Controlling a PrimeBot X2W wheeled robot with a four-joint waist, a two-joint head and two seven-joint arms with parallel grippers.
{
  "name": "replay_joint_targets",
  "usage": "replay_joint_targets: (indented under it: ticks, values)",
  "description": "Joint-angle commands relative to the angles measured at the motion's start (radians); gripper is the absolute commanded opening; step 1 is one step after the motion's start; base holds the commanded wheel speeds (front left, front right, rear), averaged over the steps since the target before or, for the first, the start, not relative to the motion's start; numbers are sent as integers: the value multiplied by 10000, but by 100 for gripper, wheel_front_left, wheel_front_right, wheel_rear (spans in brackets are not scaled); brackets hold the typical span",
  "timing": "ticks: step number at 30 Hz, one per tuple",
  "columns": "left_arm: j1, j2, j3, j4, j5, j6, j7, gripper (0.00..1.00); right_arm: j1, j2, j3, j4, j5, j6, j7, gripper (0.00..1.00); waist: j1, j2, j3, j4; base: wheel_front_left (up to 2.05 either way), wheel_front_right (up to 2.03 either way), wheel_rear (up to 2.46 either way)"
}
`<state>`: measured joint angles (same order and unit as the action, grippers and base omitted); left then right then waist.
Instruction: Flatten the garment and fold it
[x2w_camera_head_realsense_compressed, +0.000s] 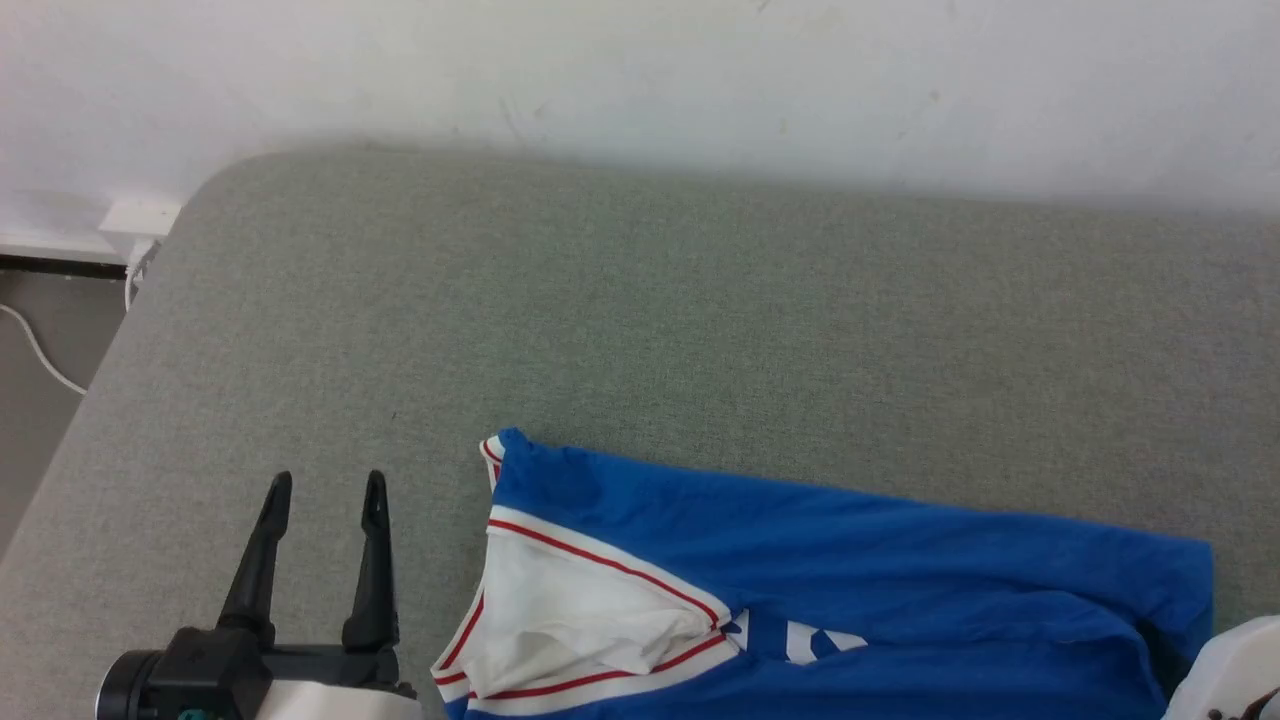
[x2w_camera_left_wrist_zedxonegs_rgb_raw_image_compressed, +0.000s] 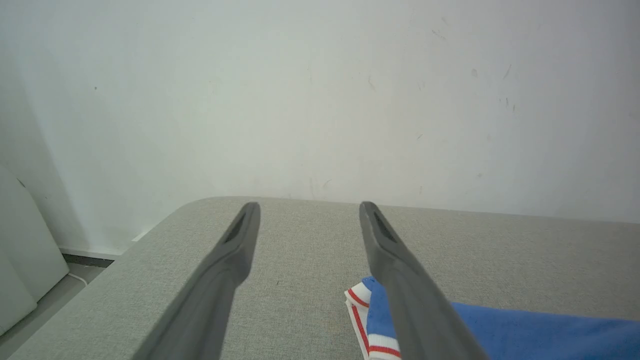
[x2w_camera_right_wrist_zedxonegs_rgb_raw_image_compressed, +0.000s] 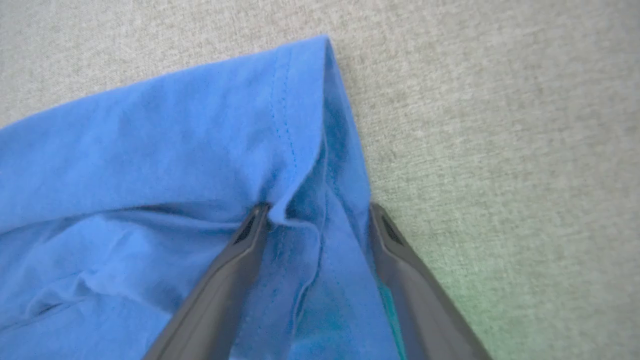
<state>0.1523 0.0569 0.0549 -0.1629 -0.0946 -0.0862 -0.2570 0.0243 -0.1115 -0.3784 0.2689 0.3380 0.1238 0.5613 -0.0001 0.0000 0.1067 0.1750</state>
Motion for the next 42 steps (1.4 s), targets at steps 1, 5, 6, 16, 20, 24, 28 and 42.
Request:
replay_joint_targets:
  ticks: [1, 5, 6, 16, 20, 24, 28, 42]
  values:
    - [-167, -59, -38, -24, 63, 2, -47, 100, 86, 412, 545, 477, 204, 69, 135, 0, 1, 0, 89, 22, 0, 0, 0]
    - [-183, -63, -121, 35, -27, 94, -47, 100, 100, 219, 874, 374, 440, 69, -215, 0, 1, 0, 88, -16, 0, 0, 0]
    - [-179, -63, -125, 45, -41, 117, -47, 100, 90, 130, 854, 337, 400, 69, -349, 0, 1, 0, 64, -35, 0, 0, 0]
    - [-103, -65, -168, 64, -125, 167, -47, 100, -108, -776, -386, 311, -118, 69, -1141, 0, 1, 0, -194, -160, 0, 0, 0]
    - [-93, -65, -263, 127, -148, 139, -47, 100, -144, -1109, -930, 519, -531, 69, -1269, 0, 1, 0, -245, -149, 0, 0, 0]
    - [-38, -65, -248, 207, -203, 123, -47, 100, -151, -1127, -828, 433, -424, 69, -1197, 0, 1, 0, -369, -157, 0, 0, 0]
    - [73, -66, -207, 296, -227, 92, -47, 100, 146, -1150, -227, -261, -40, 69, -888, 0, 1, 0, -584, -175, 0, 0, 0]
    - [202, -66, -407, 466, -339, -44, -47, 100, 1485, -585, 2307, -4161, 1887, 69, 1473, 0, 1, 0, -996, 406, 0, 0, 0]
